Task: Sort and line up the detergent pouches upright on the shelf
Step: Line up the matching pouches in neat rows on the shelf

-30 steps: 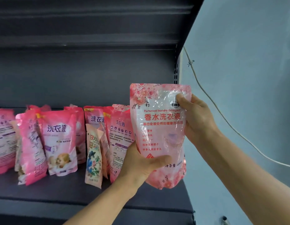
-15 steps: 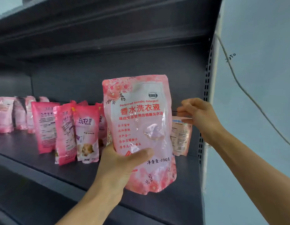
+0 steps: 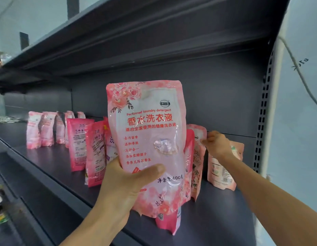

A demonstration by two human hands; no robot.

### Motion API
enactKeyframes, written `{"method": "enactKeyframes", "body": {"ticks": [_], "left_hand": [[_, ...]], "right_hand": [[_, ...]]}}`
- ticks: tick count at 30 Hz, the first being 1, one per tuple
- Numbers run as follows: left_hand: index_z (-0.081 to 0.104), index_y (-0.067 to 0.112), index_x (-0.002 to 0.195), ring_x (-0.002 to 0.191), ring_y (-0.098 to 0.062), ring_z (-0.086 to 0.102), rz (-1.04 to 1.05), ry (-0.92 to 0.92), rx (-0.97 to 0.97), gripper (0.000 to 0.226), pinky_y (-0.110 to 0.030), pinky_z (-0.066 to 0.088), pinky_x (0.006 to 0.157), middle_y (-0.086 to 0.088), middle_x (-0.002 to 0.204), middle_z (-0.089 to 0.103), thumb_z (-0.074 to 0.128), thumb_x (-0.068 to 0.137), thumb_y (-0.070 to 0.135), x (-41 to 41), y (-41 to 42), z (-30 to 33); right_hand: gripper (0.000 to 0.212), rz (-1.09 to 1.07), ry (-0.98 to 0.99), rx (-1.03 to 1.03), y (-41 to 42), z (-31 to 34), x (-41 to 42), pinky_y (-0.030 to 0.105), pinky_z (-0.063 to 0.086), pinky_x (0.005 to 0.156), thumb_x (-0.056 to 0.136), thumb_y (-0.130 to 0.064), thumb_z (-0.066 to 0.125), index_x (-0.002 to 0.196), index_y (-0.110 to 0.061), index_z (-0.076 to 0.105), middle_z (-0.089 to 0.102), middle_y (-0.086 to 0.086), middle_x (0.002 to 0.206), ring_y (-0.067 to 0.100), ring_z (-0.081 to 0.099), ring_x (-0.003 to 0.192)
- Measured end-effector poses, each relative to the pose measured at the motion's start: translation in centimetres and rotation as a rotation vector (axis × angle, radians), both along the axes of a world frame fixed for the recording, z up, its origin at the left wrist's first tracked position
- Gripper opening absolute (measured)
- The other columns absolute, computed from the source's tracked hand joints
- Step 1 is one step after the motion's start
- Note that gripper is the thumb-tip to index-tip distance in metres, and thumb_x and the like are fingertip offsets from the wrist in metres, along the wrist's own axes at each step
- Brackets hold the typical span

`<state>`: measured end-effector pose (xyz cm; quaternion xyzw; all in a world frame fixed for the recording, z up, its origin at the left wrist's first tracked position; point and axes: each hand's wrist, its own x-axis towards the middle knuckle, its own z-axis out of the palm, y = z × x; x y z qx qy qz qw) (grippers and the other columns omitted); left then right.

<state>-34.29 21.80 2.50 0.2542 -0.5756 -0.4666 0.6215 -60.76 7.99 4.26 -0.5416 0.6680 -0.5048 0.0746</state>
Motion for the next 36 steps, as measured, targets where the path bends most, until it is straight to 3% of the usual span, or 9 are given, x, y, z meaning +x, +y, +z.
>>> {"method": "enactKeyframes", "body": {"ticks": [4, 7, 14, 21, 25, 29, 30, 32, 36], "left_hand": [[0.074, 0.033, 0.081, 0.083, -0.019, 0.073, -0.004, -0.011, 0.01, 0.051, -0.032, 0.06, 0.063, -0.002, 0.088, 0.076, 0.084, 0.032, 0.028, -0.1, -0.3, -0.2], [0.074, 0.03, 0.083, 0.083, -0.019, 0.073, -0.001, -0.023, 0.013, 0.051, -0.029, 0.059, 0.062, -0.003, 0.089, 0.076, 0.084, 0.033, 0.028, 0.0, -0.5, -0.3], [0.073, 0.034, 0.083, 0.083, -0.017, 0.073, 0.008, -0.037, 0.015, 0.052, -0.033, 0.059, 0.067, 0.0, 0.088, 0.076, 0.084, 0.032, 0.033, 0.0, -0.3, -0.5], [0.071, 0.023, 0.092, 0.087, -0.016, 0.072, -0.058, -0.025, 0.016, 0.062, -0.028, 0.059, 0.066, -0.001, 0.092, 0.075, 0.085, 0.033, 0.03, -0.4, 0.0, -1.0], [0.072, 0.023, 0.09, 0.086, -0.015, 0.072, -0.09, -0.008, 0.032, 0.061, -0.026, 0.058, 0.063, 0.0, 0.091, 0.076, 0.085, 0.031, 0.031, -0.5, 0.1, -1.4], [0.072, 0.027, 0.088, 0.086, -0.014, 0.072, -0.099, -0.001, 0.052, 0.059, -0.027, 0.059, 0.064, 0.001, 0.091, 0.076, 0.084, 0.031, 0.032, -0.4, 0.2, -2.0], [0.072, 0.028, 0.088, 0.086, -0.014, 0.072, -0.102, 0.004, 0.054, 0.059, -0.027, 0.059, 0.064, 0.002, 0.091, 0.076, 0.084, 0.031, 0.032, -0.4, 0.2, -2.2], [0.071, 0.028, 0.089, 0.085, -0.014, 0.072, -0.101, 0.011, 0.059, 0.06, -0.026, 0.058, 0.062, 0.002, 0.091, 0.076, 0.084, 0.03, 0.031, -0.3, 0.2, -2.4], [0.069, 0.026, 0.094, 0.085, -0.013, 0.072, -0.101, 0.015, 0.062, 0.067, -0.023, 0.058, 0.06, 0.002, 0.09, 0.076, 0.084, 0.029, 0.031, -0.2, 0.4, -2.7]], "right_hand": [[0.017, -0.041, -0.014, -0.066, -2.0, -0.4, 0.4, 0.038, 0.047, 0.067, 0.089, -0.011, 0.059, 0.09, 0.004, 0.068, 0.066, 0.018, 0.08, 0.035, 0.061, 0.076], [0.021, -0.052, -0.073, -0.11, -2.2, -0.8, 0.4, 0.029, 0.041, 0.06, 0.091, -0.008, 0.057, 0.086, 0.009, 0.067, 0.064, 0.019, 0.075, 0.027, 0.055, 0.067], [0.024, -0.203, -0.082, -0.168, 0.8, -1.0, -1.0, 0.026, 0.04, 0.056, 0.092, -0.018, 0.057, 0.075, -0.003, 0.063, 0.059, 0.01, 0.061, 0.027, 0.055, 0.064], [0.019, -0.237, -0.149, -0.244, 6.5, -1.1, -2.9, 0.035, 0.052, 0.068, 0.092, -0.015, 0.058, 0.089, 0.001, 0.069, 0.069, 0.018, 0.085, 0.031, 0.063, 0.074], [0.021, -0.228, -0.234, -0.249, 8.5, -2.0, -3.1, 0.048, 0.056, 0.077, 0.091, -0.019, 0.059, 0.08, -0.001, 0.065, 0.07, 0.016, 0.084, 0.036, 0.066, 0.081], [0.016, -0.163, -0.299, -0.326, 9.5, -3.3, -2.3, 0.032, 0.052, 0.068, 0.093, -0.019, 0.057, 0.082, -0.009, 0.063, 0.067, 0.005, 0.083, 0.025, 0.063, 0.076], [0.009, -0.13, -0.302, -0.307, 9.4, -3.8, -2.1, 0.032, 0.052, 0.071, 0.092, -0.017, 0.058, 0.094, -0.01, 0.063, 0.067, 0.004, 0.09, 0.023, 0.063, 0.082], [0.026, -0.057, -0.334, -0.182, 9.1, -5.1, -1.6, 0.04, 0.054, 0.082, 0.085, -0.013, 0.066, 0.111, -0.011, 0.058, 0.066, 0.001, 0.102, 0.023, 0.064, 0.092], [0.027, -0.031, -0.459, -0.054, 8.1, -7.8, -0.7, 0.046, 0.055, 0.083, 0.079, -0.015, 0.074, 0.104, -0.017, 0.063, 0.068, 0.002, 0.1, 0.026, 0.066, 0.089]]}}
